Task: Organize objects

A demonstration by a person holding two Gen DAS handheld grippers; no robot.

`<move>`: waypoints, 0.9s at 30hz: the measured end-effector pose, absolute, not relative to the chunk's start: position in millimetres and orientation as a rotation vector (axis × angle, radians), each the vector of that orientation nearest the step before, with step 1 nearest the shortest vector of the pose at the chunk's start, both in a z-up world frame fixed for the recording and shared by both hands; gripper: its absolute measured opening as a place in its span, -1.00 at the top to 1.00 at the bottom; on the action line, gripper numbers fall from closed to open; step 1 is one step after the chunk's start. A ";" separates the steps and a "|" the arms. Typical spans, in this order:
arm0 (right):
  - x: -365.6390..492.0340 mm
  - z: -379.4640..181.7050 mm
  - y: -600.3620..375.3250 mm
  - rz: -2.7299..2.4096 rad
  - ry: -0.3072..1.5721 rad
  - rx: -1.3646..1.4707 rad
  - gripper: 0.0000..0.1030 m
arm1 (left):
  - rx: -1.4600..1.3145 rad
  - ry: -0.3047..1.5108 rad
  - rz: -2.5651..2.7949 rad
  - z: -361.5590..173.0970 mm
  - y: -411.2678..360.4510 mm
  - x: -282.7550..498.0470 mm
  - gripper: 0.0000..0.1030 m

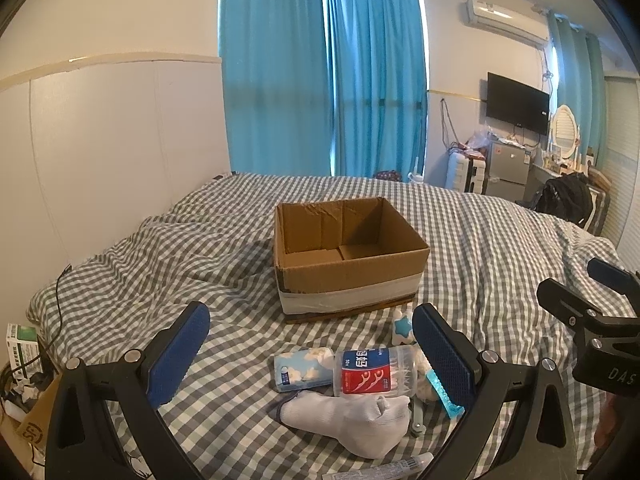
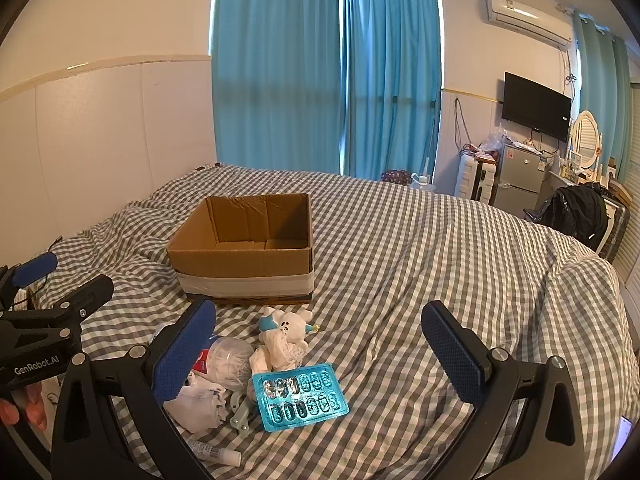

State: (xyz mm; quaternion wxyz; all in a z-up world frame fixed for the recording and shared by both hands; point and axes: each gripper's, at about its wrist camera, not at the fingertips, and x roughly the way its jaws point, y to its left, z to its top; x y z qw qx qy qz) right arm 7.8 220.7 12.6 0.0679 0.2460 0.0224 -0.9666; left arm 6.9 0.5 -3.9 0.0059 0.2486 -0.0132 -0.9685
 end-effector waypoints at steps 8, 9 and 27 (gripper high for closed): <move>8.2 15.0 221.5 -2.915 0.066 0.741 -1.00 | 0.774 -0.043 -3.045 -3.1 2.5 6.7 -1.00; 8.3 15.0 221.6 -2.914 0.066 0.741 -1.00 | 0.776 -0.049 -3.046 -3.8 3.0 5.9 -1.00; 1.1 7.8 222.0 -2.899 0.074 0.782 -1.00 | 0.752 -0.017 -3.052 -5.1 1.8 9.3 -1.00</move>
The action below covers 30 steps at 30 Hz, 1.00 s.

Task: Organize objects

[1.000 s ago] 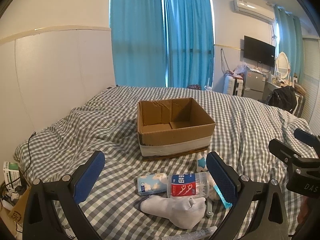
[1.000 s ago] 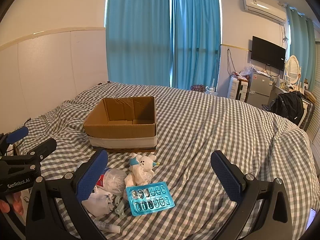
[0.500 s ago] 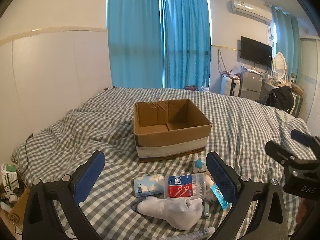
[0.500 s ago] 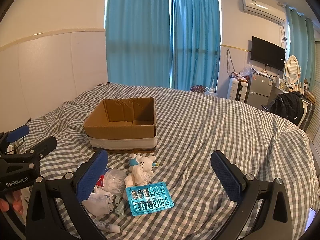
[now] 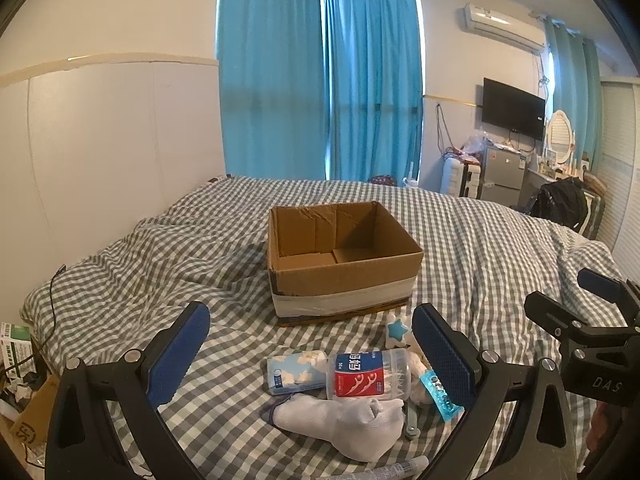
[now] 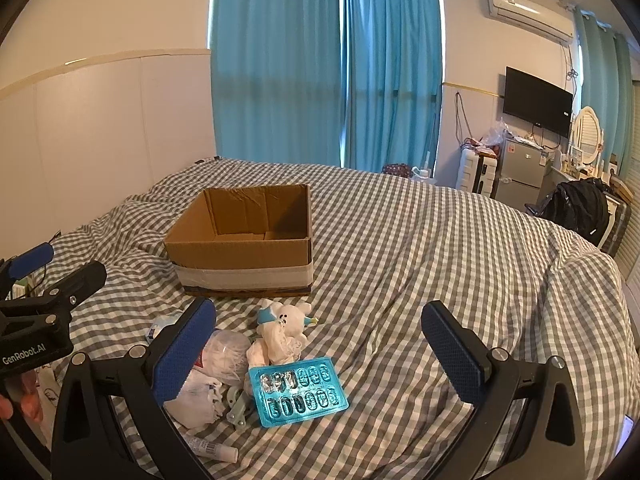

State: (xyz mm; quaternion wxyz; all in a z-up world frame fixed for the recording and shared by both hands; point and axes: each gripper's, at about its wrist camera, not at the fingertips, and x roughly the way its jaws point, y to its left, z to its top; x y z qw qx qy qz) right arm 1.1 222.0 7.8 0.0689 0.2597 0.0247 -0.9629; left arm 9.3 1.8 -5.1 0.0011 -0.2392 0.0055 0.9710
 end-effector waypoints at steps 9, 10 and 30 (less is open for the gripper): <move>4.6 9.6 220.7 -2.898 0.082 0.778 -1.00 | -0.806 -0.002 3.023 -12.5 2.4 6.4 -1.00; 4.3 8.7 220.5 -2.897 0.082 0.782 -1.00 | -0.829 -0.001 3.013 -17.2 3.4 4.1 -1.00; -46.3 -96.6 220.0 -2.699 0.142 1.221 -1.00 | -1.310 0.115 2.702 -137.1 36.7 -28.1 -0.81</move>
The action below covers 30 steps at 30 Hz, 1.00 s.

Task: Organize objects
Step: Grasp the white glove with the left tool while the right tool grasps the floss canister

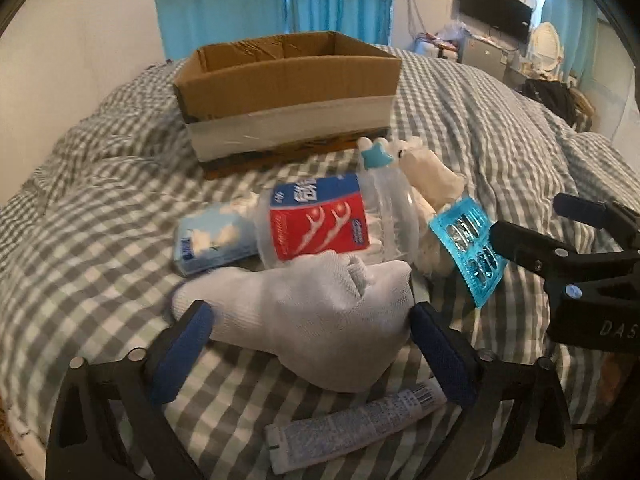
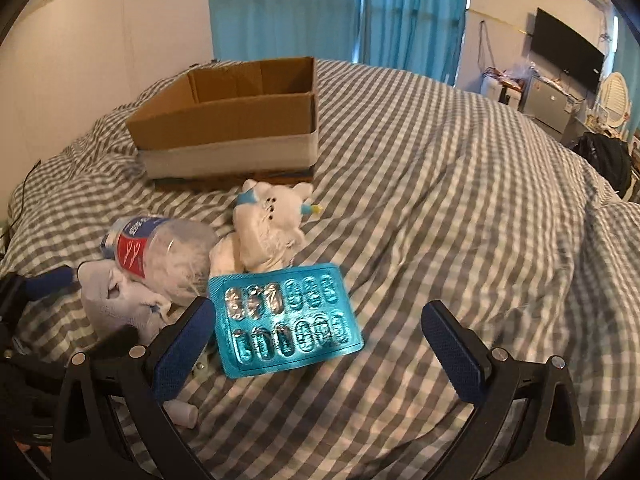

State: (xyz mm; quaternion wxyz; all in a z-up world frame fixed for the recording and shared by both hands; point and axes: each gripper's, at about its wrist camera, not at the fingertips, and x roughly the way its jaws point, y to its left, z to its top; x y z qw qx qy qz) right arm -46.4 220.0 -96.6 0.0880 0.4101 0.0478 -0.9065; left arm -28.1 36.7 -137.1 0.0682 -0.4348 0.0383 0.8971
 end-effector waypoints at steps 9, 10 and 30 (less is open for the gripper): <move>-45.1 -100.6 215.4 -2.674 0.167 1.253 -1.00 | -1.257 0.015 2.662 -130.7 24.1 -24.0 -0.27; -44.8 -100.2 214.8 -2.675 0.170 1.252 -1.00 | -1.245 -0.009 2.668 -126.1 19.8 -23.1 -0.25; -50.9 -90.4 126.6 -2.526 0.317 1.158 -0.99 | -1.073 0.043 2.971 -68.4 -51.8 -46.6 -0.18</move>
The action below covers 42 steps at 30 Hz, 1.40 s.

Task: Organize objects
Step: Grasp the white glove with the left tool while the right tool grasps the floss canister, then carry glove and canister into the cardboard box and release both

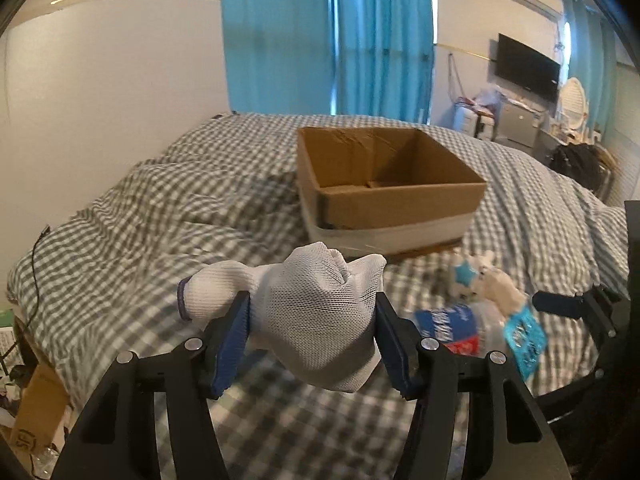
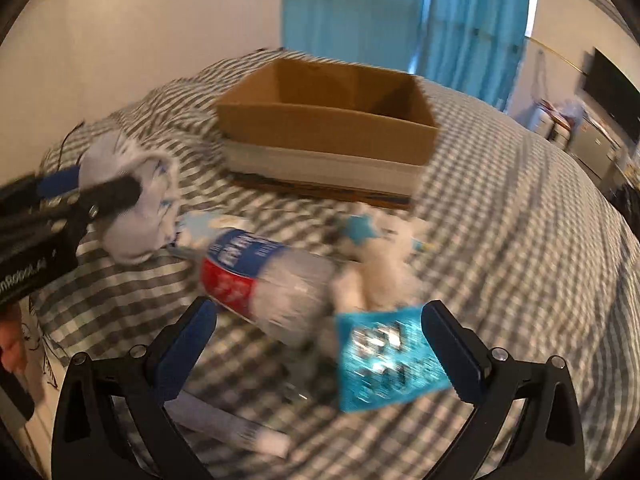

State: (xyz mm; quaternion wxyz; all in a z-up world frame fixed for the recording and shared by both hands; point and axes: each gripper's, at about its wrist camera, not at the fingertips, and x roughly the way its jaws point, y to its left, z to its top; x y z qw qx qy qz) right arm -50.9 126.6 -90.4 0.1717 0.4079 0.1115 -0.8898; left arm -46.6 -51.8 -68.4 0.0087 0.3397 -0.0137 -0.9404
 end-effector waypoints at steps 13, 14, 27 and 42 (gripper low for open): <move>-87.5 -132.0 74.5 -2.594 0.183 1.343 -1.00 | 1.080 0.038 -2.906 -83.3 -83.7 -59.0 -0.18; -89.0 -133.4 72.4 -2.605 0.198 1.345 -1.00 | 1.081 0.037 -2.907 -84.2 -83.7 -59.4 -0.18; -66.2 -106.6 85.1 -2.636 0.205 1.223 -0.90 | 1.057 0.082 -2.970 -68.0 -77.4 -45.6 -0.18; -43.6 24.0 118.5 -2.740 0.210 0.899 -0.90 | 0.954 0.055 -3.126 -2.3 -58.1 -54.6 -0.18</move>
